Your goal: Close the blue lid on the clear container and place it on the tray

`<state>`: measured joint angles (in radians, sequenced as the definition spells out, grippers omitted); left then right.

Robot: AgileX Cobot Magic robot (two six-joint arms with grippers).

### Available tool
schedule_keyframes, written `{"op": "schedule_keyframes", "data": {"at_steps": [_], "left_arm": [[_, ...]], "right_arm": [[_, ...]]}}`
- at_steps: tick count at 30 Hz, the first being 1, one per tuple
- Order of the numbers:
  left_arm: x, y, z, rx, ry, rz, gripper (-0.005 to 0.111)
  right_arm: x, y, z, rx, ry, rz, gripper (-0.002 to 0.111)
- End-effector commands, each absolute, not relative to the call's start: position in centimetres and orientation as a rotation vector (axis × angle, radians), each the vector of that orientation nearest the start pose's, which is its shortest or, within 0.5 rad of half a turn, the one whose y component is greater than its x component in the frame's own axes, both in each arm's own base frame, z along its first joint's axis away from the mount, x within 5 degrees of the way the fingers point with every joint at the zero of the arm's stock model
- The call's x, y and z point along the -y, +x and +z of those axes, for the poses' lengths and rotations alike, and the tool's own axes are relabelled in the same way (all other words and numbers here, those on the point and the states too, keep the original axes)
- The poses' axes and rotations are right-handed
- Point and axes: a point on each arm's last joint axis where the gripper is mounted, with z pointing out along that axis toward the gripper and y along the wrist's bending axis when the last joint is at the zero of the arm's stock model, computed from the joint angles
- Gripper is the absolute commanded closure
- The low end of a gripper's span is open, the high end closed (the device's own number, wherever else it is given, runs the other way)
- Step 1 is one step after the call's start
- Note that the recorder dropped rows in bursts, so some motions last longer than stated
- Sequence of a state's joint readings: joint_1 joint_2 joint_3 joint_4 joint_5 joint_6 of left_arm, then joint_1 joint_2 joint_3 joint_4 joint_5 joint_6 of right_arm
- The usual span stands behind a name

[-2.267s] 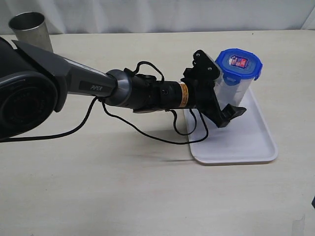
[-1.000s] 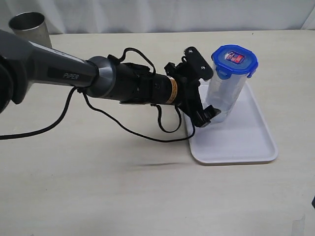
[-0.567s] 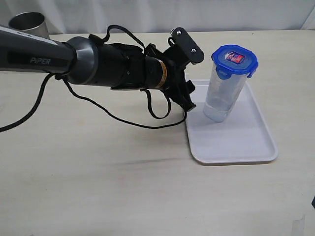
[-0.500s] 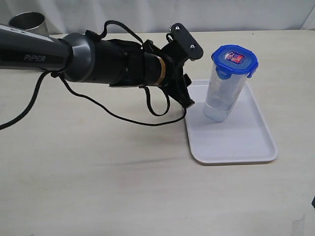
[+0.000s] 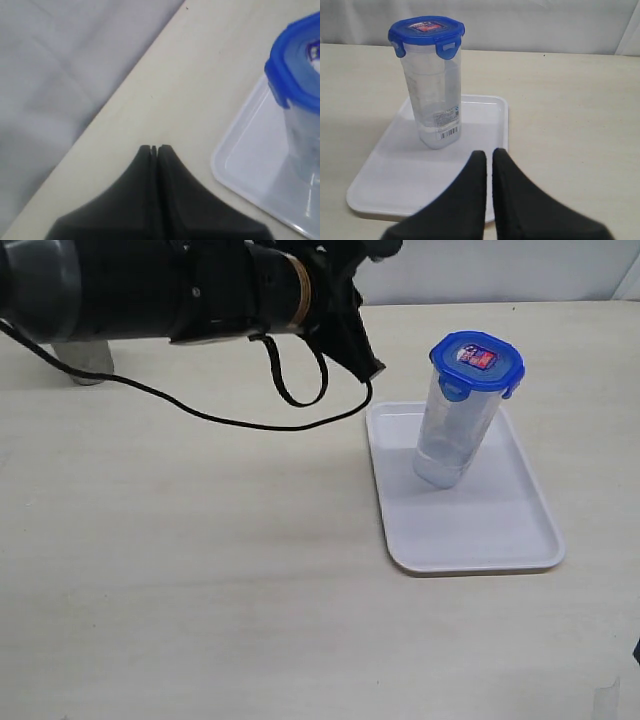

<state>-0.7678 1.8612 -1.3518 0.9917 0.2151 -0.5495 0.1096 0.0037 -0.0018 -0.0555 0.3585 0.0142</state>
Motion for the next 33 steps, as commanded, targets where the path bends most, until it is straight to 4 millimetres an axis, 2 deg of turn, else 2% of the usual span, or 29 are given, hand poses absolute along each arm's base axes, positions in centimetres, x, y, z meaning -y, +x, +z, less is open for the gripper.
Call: {"op": "schedule_keyframes", "data": {"at_steps": [1,4,8,9,10,11,12,13,15,20,22,33], "left_arm": [[27.9,31.2,29.5,-1.695,1.063,-0.032,0.107],[27.2,30.6,31.6,-1.653,1.036,-0.035,0.107],[25.0,29.1,35.8,-1.594,0.976,0.013,0.107],[23.7,28.7,36.9,-1.599,0.939,0.042,0.107],[22.9,28.6,37.3,-1.597,0.925,0.047,0.107],[21.2,27.8,37.7,-1.581,0.911,0.047,0.107],[20.4,27.4,37.7,-1.577,0.906,0.045,0.107],[18.4,26.3,37.6,-1.553,0.893,0.021,0.107],[15.5,24.3,37.8,-1.472,0.857,-0.074,0.107],[9.3,19.5,37.5,-1.381,0.644,-0.23,0.107],[8.0,17.7,37.5,-1.359,0.532,-0.303,0.107],[5.6,10.8,36.8,-1.229,0.452,-0.33,0.107]], "right_arm": [[-0.4,5.3,18.2,-1.826,-0.116,0.032,0.104],[-0.4,5.3,18.2,-1.826,-0.116,0.032,0.104],[-0.4,5.3,18.2,-1.826,-0.116,0.032,0.104],[-0.4,5.3,18.2,-1.826,-0.116,0.032,0.104],[-0.4,5.3,18.2,-1.826,-0.116,0.032,0.104],[-0.4,5.3,18.2,-1.826,-0.116,0.032,0.104],[-0.4,5.3,18.2,-1.826,-0.116,0.032,0.104],[-0.4,5.3,18.2,-1.826,-0.116,0.032,0.104],[-0.4,5.3,18.2,-1.826,-0.116,0.032,0.104],[-0.4,5.3,18.2,-1.826,-0.116,0.032,0.104],[-0.4,5.3,18.2,-1.826,-0.116,0.032,0.104],[-0.4,5.3,18.2,-1.826,-0.116,0.032,0.104]]}}
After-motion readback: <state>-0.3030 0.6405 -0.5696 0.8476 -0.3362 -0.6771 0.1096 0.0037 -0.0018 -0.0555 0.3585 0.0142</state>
